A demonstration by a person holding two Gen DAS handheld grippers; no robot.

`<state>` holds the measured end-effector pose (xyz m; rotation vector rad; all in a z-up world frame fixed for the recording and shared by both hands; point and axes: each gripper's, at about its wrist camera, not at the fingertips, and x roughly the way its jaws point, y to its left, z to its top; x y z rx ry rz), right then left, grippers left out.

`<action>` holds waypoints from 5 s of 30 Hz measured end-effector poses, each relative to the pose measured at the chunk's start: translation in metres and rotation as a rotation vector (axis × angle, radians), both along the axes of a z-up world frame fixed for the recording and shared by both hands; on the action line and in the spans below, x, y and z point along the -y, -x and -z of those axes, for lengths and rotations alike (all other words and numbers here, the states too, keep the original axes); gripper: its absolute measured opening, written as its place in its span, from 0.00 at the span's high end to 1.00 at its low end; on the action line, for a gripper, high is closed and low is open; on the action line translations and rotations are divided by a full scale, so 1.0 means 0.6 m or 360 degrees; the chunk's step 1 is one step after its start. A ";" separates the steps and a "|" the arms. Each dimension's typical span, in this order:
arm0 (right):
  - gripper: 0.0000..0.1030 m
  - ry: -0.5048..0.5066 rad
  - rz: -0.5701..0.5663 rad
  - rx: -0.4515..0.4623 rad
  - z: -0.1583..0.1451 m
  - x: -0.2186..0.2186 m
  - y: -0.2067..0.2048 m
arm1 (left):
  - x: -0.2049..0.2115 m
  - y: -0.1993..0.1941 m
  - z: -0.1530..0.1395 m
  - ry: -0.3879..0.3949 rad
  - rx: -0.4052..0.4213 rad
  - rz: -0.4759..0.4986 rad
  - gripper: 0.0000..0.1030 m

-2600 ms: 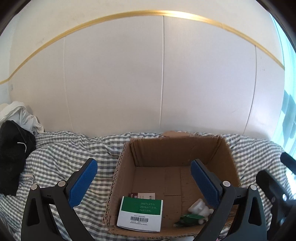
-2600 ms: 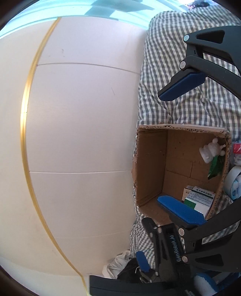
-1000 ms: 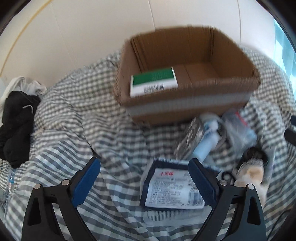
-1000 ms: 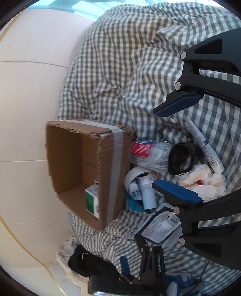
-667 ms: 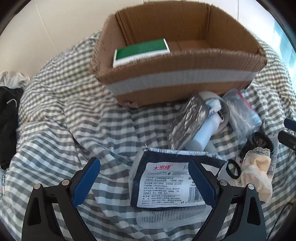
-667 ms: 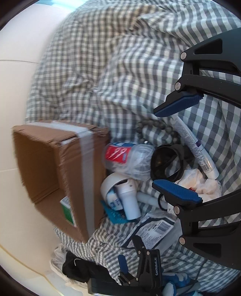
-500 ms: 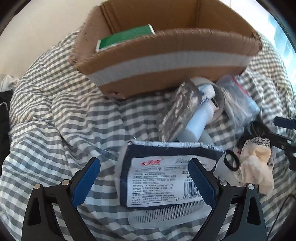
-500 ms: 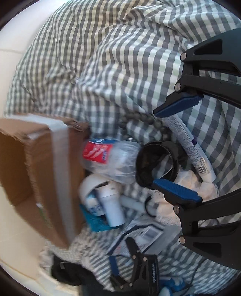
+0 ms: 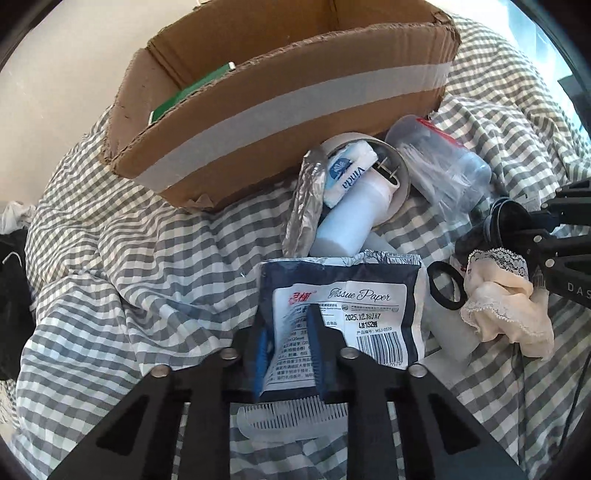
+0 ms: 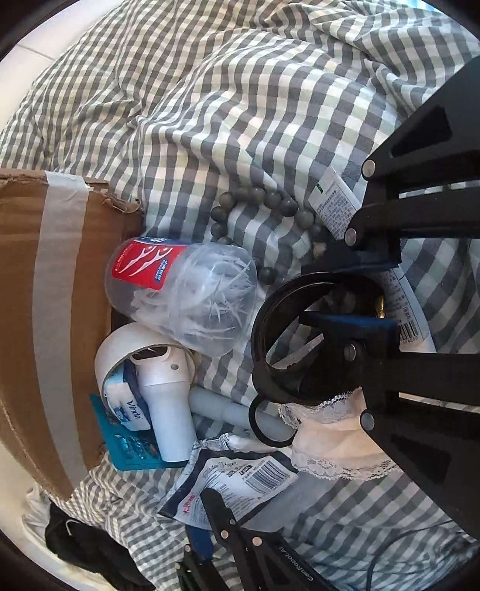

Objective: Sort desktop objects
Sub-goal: 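Grasp tissue paper pack with left tool while right tool grasps black band, then lift both held items and carry them toward the cardboard box, then open both tools to drop tissue pack and black band into box, then withdraw both tools from the box back toward the pile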

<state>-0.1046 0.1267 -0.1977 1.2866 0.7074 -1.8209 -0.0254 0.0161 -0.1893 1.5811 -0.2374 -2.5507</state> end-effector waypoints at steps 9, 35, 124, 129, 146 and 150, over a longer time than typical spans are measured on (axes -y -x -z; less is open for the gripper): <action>0.86 0.0103 -0.0010 -0.0155 -0.033 -0.016 -0.025 | -0.003 -0.026 -0.041 0.0005 -0.0185 0.0016 0.92; 0.87 0.0864 0.0180 -0.0467 -0.242 -0.048 -0.051 | 0.031 -0.046 -0.226 -0.0059 -0.0724 -0.0181 0.94; 0.00 0.1099 0.0351 -0.0731 -0.334 0.066 0.101 | 0.120 0.134 -0.308 -0.0205 -0.1092 -0.0471 0.00; 0.00 0.1102 0.0298 -0.0829 -0.355 0.046 0.058 | 0.099 0.105 -0.327 -0.0191 -0.1123 -0.0439 0.00; 0.00 0.1121 0.0159 -0.0878 -0.345 -0.001 -0.028 | 0.077 -0.001 -0.319 -0.0018 -0.1100 -0.0554 0.00; 0.00 0.1091 0.0179 -0.0802 -0.323 -0.014 -0.033 | 0.072 -0.024 -0.312 -0.0005 -0.1101 -0.0593 0.00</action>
